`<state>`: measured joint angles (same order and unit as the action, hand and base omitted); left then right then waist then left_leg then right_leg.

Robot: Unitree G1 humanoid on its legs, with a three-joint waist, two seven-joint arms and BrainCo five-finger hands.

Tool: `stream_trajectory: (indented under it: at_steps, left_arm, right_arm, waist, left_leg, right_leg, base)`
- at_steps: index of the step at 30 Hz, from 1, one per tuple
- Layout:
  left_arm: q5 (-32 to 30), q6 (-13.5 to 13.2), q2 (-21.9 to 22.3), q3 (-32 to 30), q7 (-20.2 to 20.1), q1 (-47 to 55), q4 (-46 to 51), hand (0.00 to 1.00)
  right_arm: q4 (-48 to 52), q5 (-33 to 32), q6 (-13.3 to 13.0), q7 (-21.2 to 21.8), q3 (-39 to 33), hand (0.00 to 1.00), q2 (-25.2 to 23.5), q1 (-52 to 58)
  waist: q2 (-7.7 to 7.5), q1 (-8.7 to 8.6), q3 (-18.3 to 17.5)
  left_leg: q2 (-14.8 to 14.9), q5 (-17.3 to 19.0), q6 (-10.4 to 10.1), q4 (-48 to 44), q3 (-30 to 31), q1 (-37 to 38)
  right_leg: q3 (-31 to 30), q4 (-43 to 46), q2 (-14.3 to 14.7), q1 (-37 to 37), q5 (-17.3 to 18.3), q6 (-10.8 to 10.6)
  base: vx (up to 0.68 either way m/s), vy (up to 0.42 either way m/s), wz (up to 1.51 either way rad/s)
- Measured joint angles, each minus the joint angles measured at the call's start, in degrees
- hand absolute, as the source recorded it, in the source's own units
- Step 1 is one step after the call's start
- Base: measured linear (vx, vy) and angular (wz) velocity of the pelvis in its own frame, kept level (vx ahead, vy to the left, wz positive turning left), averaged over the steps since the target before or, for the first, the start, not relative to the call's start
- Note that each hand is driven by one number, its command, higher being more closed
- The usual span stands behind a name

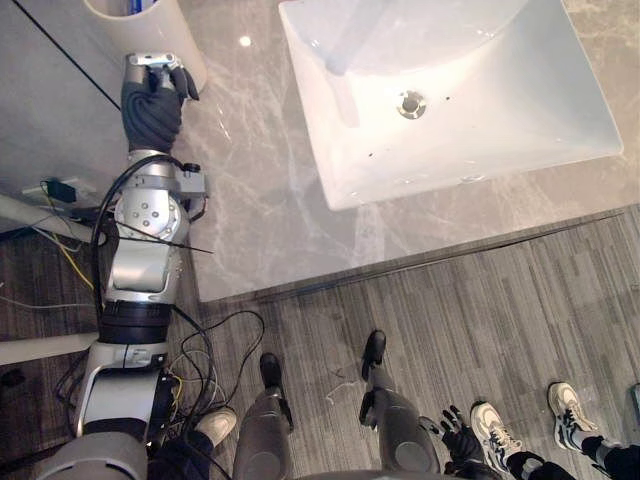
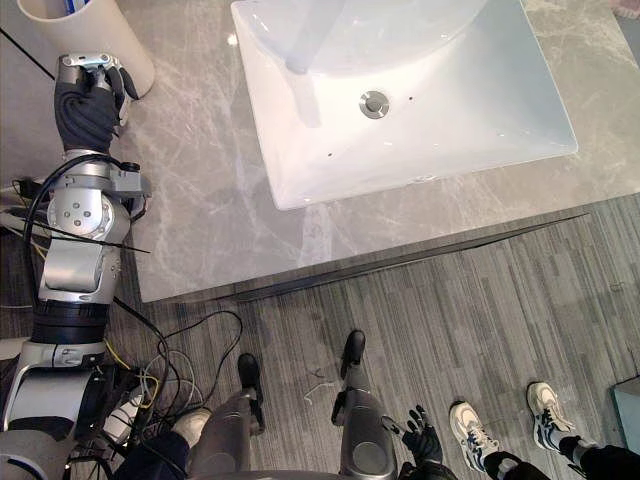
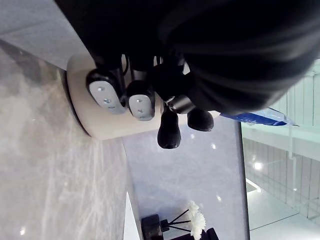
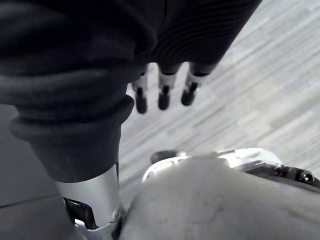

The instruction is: Organize washtable

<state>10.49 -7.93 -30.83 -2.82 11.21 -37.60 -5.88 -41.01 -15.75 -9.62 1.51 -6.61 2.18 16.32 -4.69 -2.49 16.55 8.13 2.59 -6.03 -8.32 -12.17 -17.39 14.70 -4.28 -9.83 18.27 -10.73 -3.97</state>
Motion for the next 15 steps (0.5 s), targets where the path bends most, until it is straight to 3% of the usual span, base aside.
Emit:
stream_trajectory:
  at_steps: [6, 15]
  left_arm:
    - [-0.4, 0.2, -3.7, 1.2, 0.0, -5.5, -4.7, 1.0]
    - [-1.8, 0.2, -3.8, 1.2, 0.1, -5.8, -4.8, 1.0]
  right_arm:
    - [2.2, -0.3, -0.2, 0.1, 1.2, 0.0, 0.1, 0.9]
    - [1.8, -0.6, -0.5, 0.0, 1.7, 0.0, 0.2, 1.0]
  waist:
    - [-0.26, -0.01, 0.4]
    - [-0.42, 0.04, 1.0]
  left_leg:
    - [0.2, 0.4, 0.0, -1.6, -0.2, -2.0]
    - [0.3, 0.5, 0.0, -2.0, 0.2, -2.4]
  right_leg:
    - [-0.3, -1.1, 0.1, 1.1, -1.1, 0.2]
    - [0.1, -1.1, 0.2, 1.1, -1.1, 0.3]
  base:
    - [-0.01, 0.003, -0.02]
    - [0.0, 0.003, 0.01]
